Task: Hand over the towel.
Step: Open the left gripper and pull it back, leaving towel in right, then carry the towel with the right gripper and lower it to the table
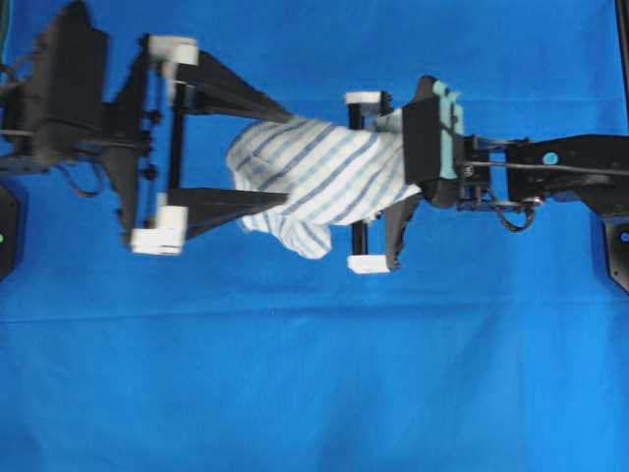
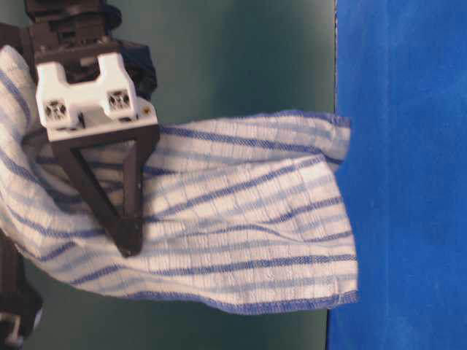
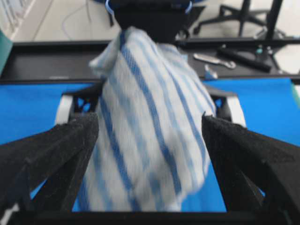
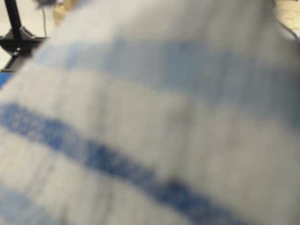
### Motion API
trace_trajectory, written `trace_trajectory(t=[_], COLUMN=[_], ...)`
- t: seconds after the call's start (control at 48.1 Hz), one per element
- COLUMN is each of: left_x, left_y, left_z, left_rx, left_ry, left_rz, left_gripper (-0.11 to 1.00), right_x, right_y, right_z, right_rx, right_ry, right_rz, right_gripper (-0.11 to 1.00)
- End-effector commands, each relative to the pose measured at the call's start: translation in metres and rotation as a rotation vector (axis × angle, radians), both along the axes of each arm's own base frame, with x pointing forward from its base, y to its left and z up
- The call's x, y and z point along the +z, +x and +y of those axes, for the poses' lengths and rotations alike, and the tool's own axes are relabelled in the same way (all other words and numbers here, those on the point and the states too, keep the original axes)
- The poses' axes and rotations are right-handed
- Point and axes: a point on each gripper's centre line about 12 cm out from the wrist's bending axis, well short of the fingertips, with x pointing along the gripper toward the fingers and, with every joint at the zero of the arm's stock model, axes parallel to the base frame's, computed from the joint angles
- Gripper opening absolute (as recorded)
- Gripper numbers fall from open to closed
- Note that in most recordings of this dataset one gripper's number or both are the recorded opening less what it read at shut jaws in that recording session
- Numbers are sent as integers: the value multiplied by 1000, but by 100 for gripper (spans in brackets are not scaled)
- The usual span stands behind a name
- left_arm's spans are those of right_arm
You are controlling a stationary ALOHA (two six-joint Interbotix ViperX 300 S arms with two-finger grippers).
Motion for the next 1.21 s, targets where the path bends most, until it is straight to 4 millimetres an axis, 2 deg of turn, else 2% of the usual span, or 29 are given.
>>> trace_trajectory(t=[0.0,0.145,0.333,0.457,0.727,0.956,1.185], left_x=[15,21,13,8,5,3,-1], left_y=[-19,-51,-82,-86,-82,-86,-83], left_z=[-1,-1,-1,-1,-1,-1,-1], left_rx=[-3,-3,-3,-3,-3,-4,-5], left_ry=[-3,-3,-3,-3,4,0,-2], left_rz=[-57,-97,-107,-101,-87,-58,-40], left_gripper=[90,90,90,90,90,90,90], right_x=[18,20,20,20,17,-12,-61], right_y=[-9,-21,-38,-43,-43,-34,-19], right_z=[0,0,1,1,0,-1,2], right_rx=[-2,-1,-1,-2,-6,-26,-39], right_ry=[2,4,7,8,23,80,100], right_rz=[-43,-48,-49,-51,-23,240,626], right_gripper=[3,3,3,3,3,3,3])
